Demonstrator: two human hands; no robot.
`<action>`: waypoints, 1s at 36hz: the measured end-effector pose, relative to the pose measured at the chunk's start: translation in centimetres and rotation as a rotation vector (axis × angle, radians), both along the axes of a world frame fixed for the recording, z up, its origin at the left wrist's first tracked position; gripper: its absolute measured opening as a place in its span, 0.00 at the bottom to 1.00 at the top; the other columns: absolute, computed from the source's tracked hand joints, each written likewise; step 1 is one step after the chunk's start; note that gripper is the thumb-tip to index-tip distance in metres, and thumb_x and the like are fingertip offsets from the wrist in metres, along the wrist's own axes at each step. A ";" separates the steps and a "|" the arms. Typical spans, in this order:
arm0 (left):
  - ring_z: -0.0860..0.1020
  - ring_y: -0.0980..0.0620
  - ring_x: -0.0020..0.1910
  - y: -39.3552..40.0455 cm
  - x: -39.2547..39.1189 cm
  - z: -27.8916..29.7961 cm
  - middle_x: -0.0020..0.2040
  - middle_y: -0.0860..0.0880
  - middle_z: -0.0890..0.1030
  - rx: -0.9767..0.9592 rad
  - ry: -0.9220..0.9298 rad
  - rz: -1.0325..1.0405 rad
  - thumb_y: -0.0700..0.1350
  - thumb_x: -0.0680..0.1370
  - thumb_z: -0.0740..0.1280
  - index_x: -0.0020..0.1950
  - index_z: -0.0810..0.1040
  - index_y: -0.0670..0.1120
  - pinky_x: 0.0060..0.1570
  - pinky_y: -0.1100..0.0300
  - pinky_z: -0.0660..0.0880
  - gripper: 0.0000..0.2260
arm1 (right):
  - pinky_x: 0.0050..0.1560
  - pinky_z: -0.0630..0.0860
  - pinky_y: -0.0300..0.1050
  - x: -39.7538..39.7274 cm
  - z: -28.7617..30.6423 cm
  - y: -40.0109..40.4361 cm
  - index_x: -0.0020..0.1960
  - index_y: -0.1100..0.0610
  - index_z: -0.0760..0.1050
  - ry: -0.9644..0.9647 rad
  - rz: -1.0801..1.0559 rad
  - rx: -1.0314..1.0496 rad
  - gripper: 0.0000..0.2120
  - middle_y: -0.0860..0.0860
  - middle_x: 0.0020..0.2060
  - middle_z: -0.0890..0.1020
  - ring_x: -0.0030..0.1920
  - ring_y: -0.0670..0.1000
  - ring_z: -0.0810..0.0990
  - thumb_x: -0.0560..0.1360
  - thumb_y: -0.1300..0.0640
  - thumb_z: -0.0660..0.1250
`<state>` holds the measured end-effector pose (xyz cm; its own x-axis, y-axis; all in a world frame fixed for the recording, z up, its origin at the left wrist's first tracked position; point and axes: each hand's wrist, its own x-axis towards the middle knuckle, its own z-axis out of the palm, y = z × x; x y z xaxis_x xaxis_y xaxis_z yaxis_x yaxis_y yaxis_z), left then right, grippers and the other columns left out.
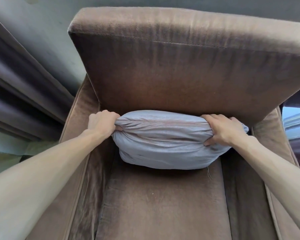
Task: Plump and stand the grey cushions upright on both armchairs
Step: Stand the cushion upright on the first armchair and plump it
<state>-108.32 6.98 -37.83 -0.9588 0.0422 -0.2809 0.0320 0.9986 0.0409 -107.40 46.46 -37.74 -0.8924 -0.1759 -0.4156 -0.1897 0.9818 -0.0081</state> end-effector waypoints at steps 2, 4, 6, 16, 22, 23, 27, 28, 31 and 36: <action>0.80 0.38 0.56 0.3 0.1 0.2 0.51 0.44 0.83 -0.021 0.021 -0.004 0.56 0.77 0.69 0.56 0.83 0.56 0.49 0.50 0.70 0.10 | 0.51 0.69 0.51 -0.1 0.2 0.3 0.69 0.44 0.70 0.054 -0.002 0.020 0.34 0.45 0.62 0.79 0.64 0.53 0.77 0.67 0.38 0.76; 0.80 0.37 0.56 0.3 -0.3 0.6 0.52 0.43 0.83 -0.022 0.033 -0.005 0.51 0.78 0.68 0.57 0.83 0.57 0.50 0.49 0.71 0.10 | 0.45 0.68 0.48 0.0 0.5 0.5 0.61 0.45 0.75 0.155 -0.002 0.066 0.24 0.48 0.53 0.83 0.56 0.55 0.81 0.70 0.36 0.72; 0.81 0.36 0.54 0.1 -0.7 1.0 0.50 0.44 0.83 -0.021 0.061 -0.015 0.47 0.78 0.67 0.56 0.84 0.57 0.49 0.49 0.71 0.10 | 0.41 0.67 0.47 0.0 0.7 0.5 0.55 0.46 0.78 0.250 -0.011 0.100 0.18 0.51 0.46 0.84 0.50 0.58 0.84 0.72 0.35 0.70; 0.80 0.39 0.55 -1.1 -0.9 0.2 0.52 0.48 0.82 0.046 -0.051 -0.034 0.45 0.76 0.71 0.55 0.79 0.57 0.47 0.48 0.72 0.11 | 0.50 0.73 0.54 0.8 -0.1 1.6 0.57 0.48 0.73 0.188 -0.150 -0.035 0.25 0.48 0.52 0.80 0.59 0.55 0.78 0.67 0.37 0.75; 0.80 0.38 0.54 -1.3 -1.0 0.9 0.51 0.46 0.82 0.117 -0.085 -0.061 0.43 0.77 0.70 0.56 0.81 0.57 0.50 0.45 0.79 0.11 | 0.44 0.71 0.51 1.3 0.2 2.7 0.63 0.45 0.73 0.146 -0.165 -0.032 0.24 0.48 0.56 0.79 0.60 0.56 0.77 0.70 0.42 0.75; 0.80 0.38 0.54 -1.3 -1.0 1.1 0.51 0.46 0.82 0.130 -0.087 -0.056 0.42 0.77 0.69 0.56 0.82 0.57 0.50 0.46 0.78 0.11 | 0.43 0.69 0.50 1.2 0.6 2.8 0.60 0.46 0.74 0.151 -0.178 -0.022 0.20 0.48 0.55 0.80 0.58 0.57 0.79 0.72 0.43 0.74; 0.81 0.38 0.50 -1.5 -1.5 1.6 0.46 0.48 0.82 0.153 -0.050 -0.042 0.35 0.75 0.64 0.54 0.83 0.58 0.48 0.48 0.80 0.19 | 0.41 0.67 0.48 1.0 1.6 2.4 0.49 0.50 0.77 0.242 -0.164 0.106 0.06 0.55 0.45 0.83 0.48 0.62 0.83 0.72 0.54 0.68; 0.81 0.38 0.50 -1.6 -1.5 1.6 0.46 0.47 0.82 0.161 -0.046 -0.038 0.35 0.74 0.64 0.53 0.84 0.57 0.48 0.46 0.80 0.19 | 0.40 0.67 0.48 1.0 1.7 2.3 0.47 0.51 0.77 0.262 -0.153 0.128 0.06 0.56 0.44 0.83 0.47 0.62 0.83 0.70 0.57 0.67; 0.81 0.36 0.50 -1.8 -1.5 1.3 0.47 0.44 0.82 0.196 -0.056 -0.026 0.37 0.75 0.65 0.53 0.84 0.57 0.50 0.44 0.81 0.16 | 0.39 0.67 0.47 1.2 1.3 2.2 0.46 0.53 0.76 0.269 -0.149 0.103 0.07 0.55 0.43 0.83 0.46 0.62 0.83 0.68 0.60 0.66; 0.81 0.40 0.48 -1.8 -0.5 0.6 0.45 0.47 0.82 0.211 -0.019 -0.025 0.35 0.75 0.64 0.49 0.80 0.55 0.49 0.44 0.80 0.15 | 0.40 0.69 0.50 1.5 0.6 3.3 0.52 0.49 0.72 0.219 -0.176 -0.054 0.11 0.49 0.50 0.81 0.54 0.58 0.79 0.73 0.49 0.71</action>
